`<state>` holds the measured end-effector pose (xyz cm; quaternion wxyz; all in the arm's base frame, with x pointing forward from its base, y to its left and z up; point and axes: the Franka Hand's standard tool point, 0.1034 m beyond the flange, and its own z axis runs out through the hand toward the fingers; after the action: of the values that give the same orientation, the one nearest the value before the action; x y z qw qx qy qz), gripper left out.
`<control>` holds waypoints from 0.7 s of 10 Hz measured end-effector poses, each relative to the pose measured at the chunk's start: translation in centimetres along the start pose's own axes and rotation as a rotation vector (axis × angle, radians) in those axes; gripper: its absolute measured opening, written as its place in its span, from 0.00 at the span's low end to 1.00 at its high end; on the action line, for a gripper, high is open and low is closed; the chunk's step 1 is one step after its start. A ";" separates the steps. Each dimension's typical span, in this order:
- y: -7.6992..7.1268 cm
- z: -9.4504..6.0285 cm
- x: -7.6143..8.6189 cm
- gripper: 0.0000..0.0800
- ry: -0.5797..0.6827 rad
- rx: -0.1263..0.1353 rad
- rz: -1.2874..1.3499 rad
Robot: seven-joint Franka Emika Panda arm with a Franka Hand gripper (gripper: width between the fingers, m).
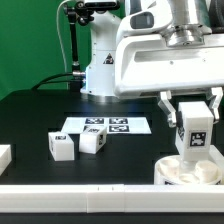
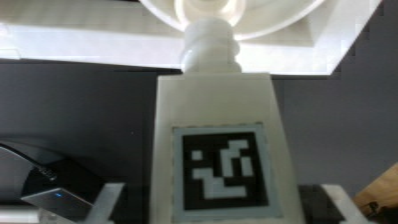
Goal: Assemble stool
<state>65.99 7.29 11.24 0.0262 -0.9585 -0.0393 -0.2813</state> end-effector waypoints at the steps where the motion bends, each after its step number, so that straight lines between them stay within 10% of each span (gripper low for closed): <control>1: -0.2 0.3 -0.3 0.42 0.002 0.001 -0.004; 7: -0.1 1.3 -0.8 0.42 0.119 -0.008 -0.048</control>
Offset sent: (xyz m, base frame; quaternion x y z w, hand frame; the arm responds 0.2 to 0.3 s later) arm -0.0039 -0.0014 -0.0061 -0.0164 0.0848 -0.0094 0.9962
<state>65.97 7.48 9.68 0.0178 -0.9389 -0.0593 -0.3385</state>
